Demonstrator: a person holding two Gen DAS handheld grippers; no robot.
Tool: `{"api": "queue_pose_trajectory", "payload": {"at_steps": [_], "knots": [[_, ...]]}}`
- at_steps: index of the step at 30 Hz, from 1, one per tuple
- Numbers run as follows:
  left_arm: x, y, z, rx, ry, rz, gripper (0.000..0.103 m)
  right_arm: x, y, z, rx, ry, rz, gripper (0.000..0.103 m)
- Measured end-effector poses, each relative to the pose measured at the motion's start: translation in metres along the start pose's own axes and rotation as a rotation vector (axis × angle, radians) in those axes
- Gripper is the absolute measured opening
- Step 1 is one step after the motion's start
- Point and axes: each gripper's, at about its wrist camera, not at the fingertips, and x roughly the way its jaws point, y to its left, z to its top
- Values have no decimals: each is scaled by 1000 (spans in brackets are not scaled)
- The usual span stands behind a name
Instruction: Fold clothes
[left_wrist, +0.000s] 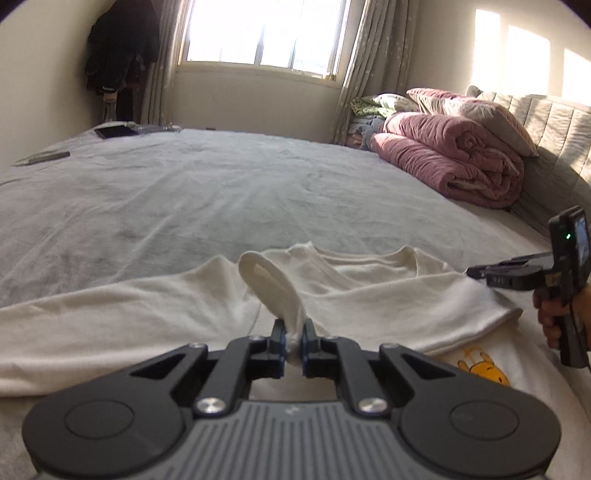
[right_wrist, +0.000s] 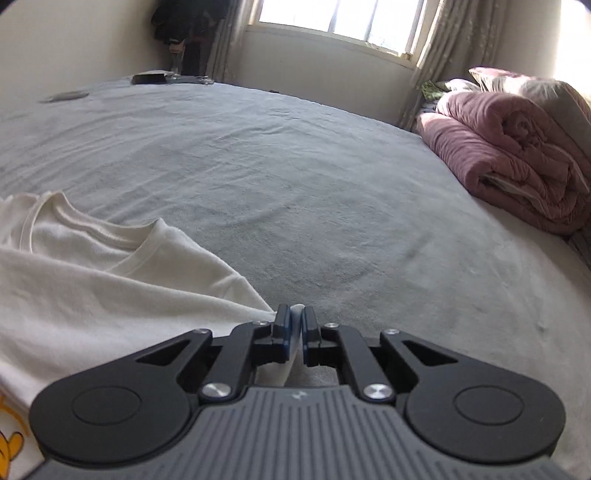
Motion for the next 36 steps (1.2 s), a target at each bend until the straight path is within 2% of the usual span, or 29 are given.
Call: {"api": "queue_pose_trajectory", "payload": {"at_steps": [2, 3, 5, 7, 10, 14, 16, 17, 19, 21, 24, 25, 26, 32, 36], "knots": [[5, 8, 0, -53, 39, -18, 8, -16, -15, 2, 87, -15, -3, 34], [5, 13, 2, -75, 47, -29, 8, -25, -21, 0, 131, -32, 9, 37], [6, 22, 7, -119, 57, -48, 11, -42, -34, -9, 216, -18, 99, 37], [7, 32, 10, -174, 54, -64, 20, -58, -42, -21, 270, 10, 184, 37], [14, 49, 15, -274, 47, -90, 22, -73, -35, -38, 252, 30, 248, 37], [24, 65, 15, -396, 52, -136, 24, -75, -30, -53, 282, 9, 304, 37], [30, 64, 12, -401, 72, -151, 24, -73, -25, -56, 243, 2, 334, 37], [32, 60, 12, -372, 71, -140, 24, -74, -19, -57, 201, 5, 339, 37], [35, 52, 11, -317, 69, -118, 24, -79, -1, -59, 24, 3, 312, 41], [36, 47, 12, -288, 65, -104, 24, -81, 10, -58, -99, -4, 242, 41], [36, 40, 13, -237, 54, -75, 13, -72, 8, -55, -63, 1, 231, 38], [36, 40, 13, -216, 47, -63, 7, -67, 8, -55, -46, 9, 230, 18], [35, 40, 14, -212, 40, -55, 7, -67, 8, -54, -36, 11, 214, 12], [15, 58, 23, -307, -22, -57, 7, -73, 9, -54, 54, 62, 135, 11], [17, 61, 22, -313, -12, -60, 7, -68, 18, -53, 84, 83, 73, 10]]}}
